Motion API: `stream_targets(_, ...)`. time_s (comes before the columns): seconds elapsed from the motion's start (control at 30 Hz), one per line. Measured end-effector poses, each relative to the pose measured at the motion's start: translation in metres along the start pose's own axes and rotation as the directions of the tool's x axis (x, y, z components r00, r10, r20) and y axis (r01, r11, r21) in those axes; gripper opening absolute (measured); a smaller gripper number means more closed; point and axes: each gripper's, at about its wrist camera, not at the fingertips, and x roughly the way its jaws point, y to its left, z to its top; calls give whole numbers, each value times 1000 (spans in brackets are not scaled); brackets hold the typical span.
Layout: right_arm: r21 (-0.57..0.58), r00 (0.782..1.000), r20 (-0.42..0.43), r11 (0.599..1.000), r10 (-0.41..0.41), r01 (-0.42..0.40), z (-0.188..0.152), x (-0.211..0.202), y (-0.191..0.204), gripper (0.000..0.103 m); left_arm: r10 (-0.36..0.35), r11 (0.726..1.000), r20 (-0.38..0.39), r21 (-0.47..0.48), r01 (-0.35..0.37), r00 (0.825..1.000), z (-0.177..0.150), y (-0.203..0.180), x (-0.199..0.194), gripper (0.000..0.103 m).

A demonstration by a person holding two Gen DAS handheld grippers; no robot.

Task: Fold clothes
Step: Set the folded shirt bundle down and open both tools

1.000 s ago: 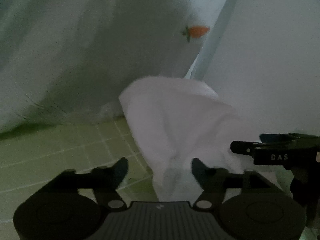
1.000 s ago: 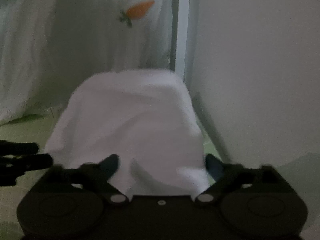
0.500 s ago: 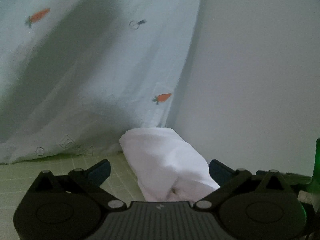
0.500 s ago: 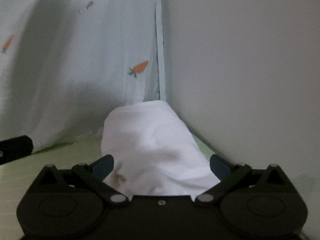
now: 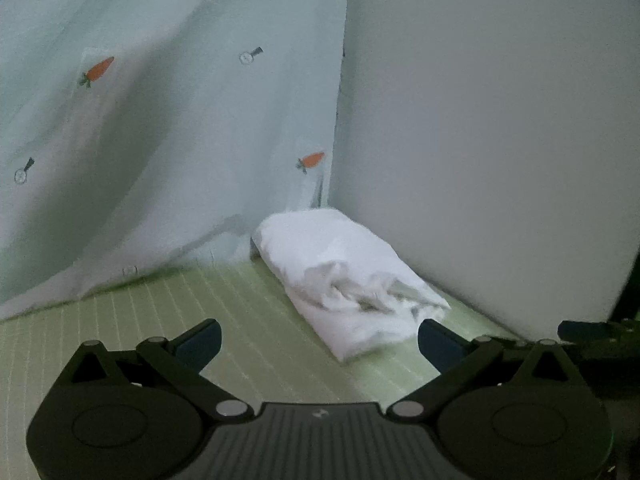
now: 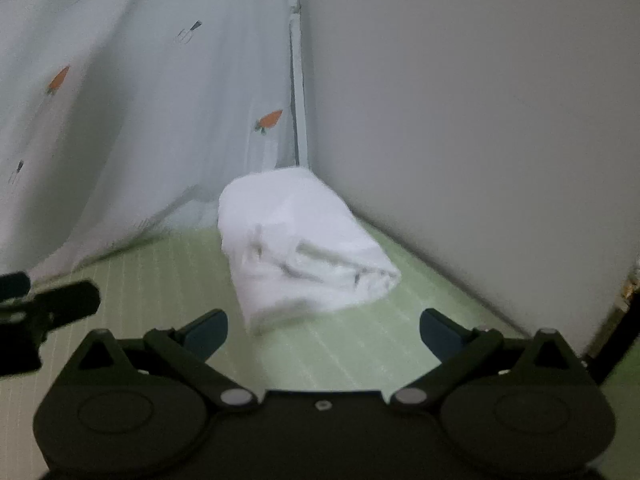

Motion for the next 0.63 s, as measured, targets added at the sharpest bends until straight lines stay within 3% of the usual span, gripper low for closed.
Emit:
stream_targets(0.2, -36, 1000, -30, 999, 5, -7, -24, -24, 3, 103, -3, 1000, -32, 10, 3, 999, -20, -2, -23, 103)
stream_targets(0.63, -37, 1000, -2, 999, -4, 4, -29, -40, 15, 103, -19, 1000, -18, 16, 19, 1000, -23, 6, -41, 103)
